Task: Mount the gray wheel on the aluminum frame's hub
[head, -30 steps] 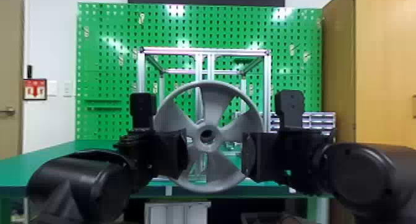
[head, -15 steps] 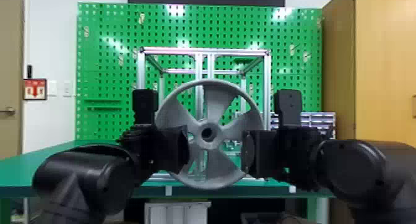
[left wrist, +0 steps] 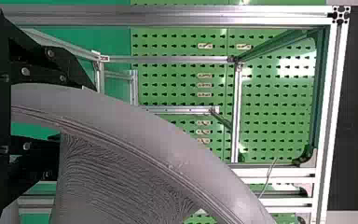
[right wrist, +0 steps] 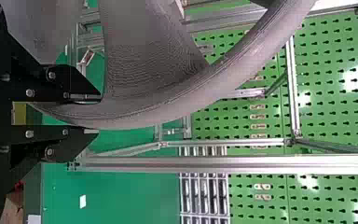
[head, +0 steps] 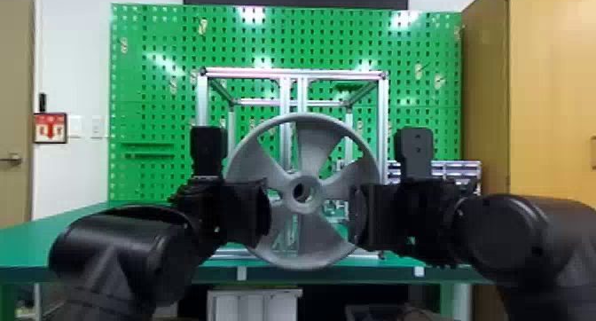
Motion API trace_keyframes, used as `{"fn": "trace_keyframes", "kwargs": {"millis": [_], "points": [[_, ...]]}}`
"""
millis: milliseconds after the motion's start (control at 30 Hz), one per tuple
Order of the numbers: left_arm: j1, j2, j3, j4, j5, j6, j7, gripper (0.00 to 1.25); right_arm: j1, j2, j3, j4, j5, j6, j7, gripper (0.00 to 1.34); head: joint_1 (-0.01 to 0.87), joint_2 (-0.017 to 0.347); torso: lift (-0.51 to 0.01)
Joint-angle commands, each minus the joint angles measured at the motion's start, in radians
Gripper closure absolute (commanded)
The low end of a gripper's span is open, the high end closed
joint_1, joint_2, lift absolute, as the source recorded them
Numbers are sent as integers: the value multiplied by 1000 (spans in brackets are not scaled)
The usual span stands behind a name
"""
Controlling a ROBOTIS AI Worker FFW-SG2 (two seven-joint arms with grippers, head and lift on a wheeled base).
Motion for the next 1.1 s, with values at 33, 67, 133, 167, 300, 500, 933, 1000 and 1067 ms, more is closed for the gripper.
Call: {"fn": "trace_keyframes", "kwargs": {"millis": [33,67,133,167,300,500,933,1000,1067], "points": [[-2,0,-4,0,-23,0,2,834,-3,1,-2,11,4,-1,0,1184,-5,6,-499],[-2,-2,-6,0,-23,0,9,834,-2,1,-4,11,4,-1,0,1184,-5,6,-499],[0,-3,-6,0,-20,2,12,835,-5,1,-1,9,4,-1,0,1184,-5,6,-499],[0,-5,-7,0,-14,3,20,835,-7,1,4,11,7,-1,-1,1184,-5,6,-499],[3,-6,-6,0,9,5,21,880,-8,1,6,11,14,-1,-1,1182,-5,6,-499],[5,-6,-7,-3,29,5,17,883,-7,1,3,8,14,-3,-4,1182,-5,6,-499],[20,17,-3,-89,55,32,5,886,-7,1,1,-15,17,0,-9,1181,-5,6,-499],[25,29,2,-104,64,46,3,886,-3,1,1,-26,18,2,-15,1181,-5,6,-499],[31,40,13,-112,87,49,2,886,-2,1,-1,-26,18,3,-20,1181,-5,6,-499]]}}
